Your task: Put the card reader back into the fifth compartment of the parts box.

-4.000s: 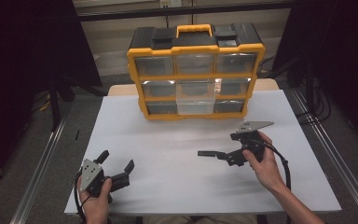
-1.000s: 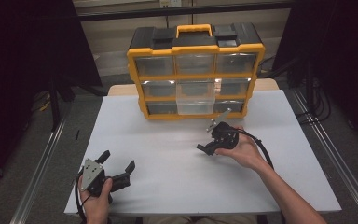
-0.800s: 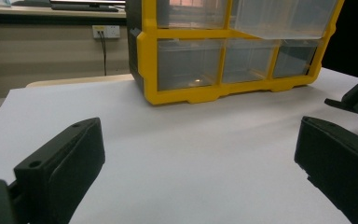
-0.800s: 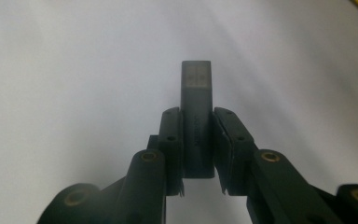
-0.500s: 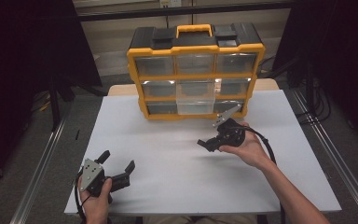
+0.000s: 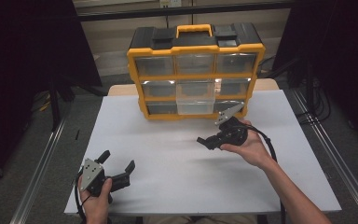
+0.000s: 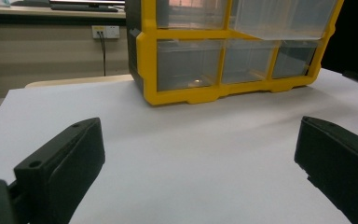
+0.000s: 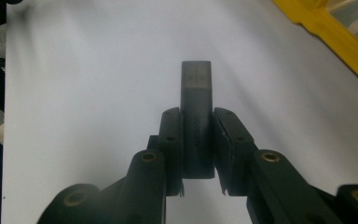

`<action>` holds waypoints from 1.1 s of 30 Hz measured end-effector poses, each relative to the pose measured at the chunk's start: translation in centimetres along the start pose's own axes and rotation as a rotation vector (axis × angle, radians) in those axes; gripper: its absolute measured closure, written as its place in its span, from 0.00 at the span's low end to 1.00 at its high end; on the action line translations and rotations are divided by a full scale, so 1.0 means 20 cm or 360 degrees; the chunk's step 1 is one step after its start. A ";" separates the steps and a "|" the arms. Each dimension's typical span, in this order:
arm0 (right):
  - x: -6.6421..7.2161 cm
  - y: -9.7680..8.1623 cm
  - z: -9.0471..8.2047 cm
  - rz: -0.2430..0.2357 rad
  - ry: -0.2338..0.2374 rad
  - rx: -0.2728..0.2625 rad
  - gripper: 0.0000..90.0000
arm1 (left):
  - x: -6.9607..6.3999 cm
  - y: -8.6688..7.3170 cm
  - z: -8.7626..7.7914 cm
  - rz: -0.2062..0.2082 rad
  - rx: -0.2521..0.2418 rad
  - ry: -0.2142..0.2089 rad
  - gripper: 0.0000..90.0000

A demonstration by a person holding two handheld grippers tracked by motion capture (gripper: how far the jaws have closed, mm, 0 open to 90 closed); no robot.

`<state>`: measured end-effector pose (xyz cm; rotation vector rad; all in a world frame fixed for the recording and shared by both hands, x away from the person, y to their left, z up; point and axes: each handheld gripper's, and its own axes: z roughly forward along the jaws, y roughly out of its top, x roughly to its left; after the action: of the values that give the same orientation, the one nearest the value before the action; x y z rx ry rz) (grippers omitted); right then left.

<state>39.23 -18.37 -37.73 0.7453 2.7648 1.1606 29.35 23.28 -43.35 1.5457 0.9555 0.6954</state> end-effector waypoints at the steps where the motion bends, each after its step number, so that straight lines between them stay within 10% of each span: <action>1: 0.00 0.00 -0.01 0.0001 -0.0003 -0.0005 0.82 | 0.00 0.00 0.00 0.0006 0.0001 0.0001 0.02; 33: 0.04 0.18 -0.20 -0.0080 -0.0026 -0.0217 0.82 | 0.00 0.00 0.01 0.0031 0.0014 -0.0024 0.02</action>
<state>39.13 -18.59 -32.29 0.6646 2.6426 1.3112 29.43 23.16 -43.35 1.5675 0.9348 0.6931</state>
